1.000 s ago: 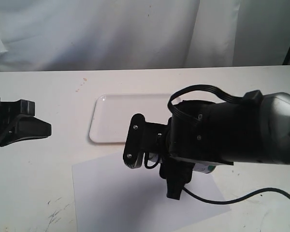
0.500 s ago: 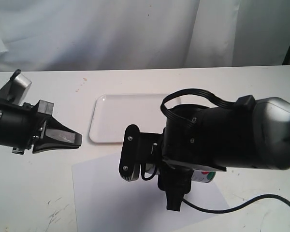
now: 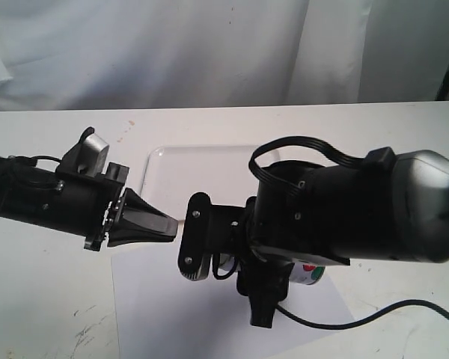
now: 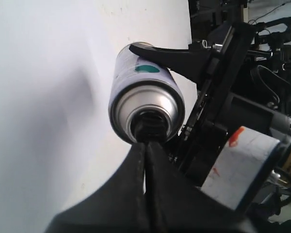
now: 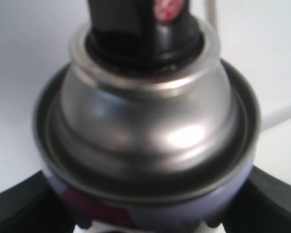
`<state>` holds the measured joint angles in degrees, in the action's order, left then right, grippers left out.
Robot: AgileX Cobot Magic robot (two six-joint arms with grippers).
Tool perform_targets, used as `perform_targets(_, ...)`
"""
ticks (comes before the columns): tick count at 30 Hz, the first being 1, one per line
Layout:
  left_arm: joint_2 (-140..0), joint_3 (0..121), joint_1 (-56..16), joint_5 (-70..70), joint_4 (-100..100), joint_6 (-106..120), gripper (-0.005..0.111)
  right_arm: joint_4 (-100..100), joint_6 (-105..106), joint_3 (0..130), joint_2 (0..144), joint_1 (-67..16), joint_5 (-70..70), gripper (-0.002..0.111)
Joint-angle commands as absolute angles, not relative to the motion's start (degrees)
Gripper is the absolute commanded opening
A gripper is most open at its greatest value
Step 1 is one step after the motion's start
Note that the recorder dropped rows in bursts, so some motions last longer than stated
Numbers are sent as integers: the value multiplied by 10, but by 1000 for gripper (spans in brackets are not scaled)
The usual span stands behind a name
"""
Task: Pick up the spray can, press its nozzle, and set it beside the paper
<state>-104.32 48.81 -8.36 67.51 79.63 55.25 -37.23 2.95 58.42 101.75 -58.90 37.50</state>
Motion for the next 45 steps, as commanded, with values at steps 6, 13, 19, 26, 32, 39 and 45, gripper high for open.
perform_targets(6,-1073,503,-100,660,800,556,0,-357,31,586,1018,-590,358,0)
perform_targets(13,-1074,503,-103,657,803,556,0,-353,13,586,1018,-585,354,0)
perform_targets(19,-1074,503,-136,625,793,556,0,-337,11,586,1021,-580,352,0)
perform_targets(26,-1074,503,-133,627,800,564,0,-331,12,585,1029,-580,363,0)
perform_targets(32,-1074,503,-133,630,807,572,0,-328,10,585,1029,-580,363,0)
perform_targets(39,-1074,503,-133,630,810,575,0,-326,10,585,1029,-580,369,0)
perform_targets(45,-1074,503,-139,630,812,575,0,-321,11,585,1029,-580,363,0)
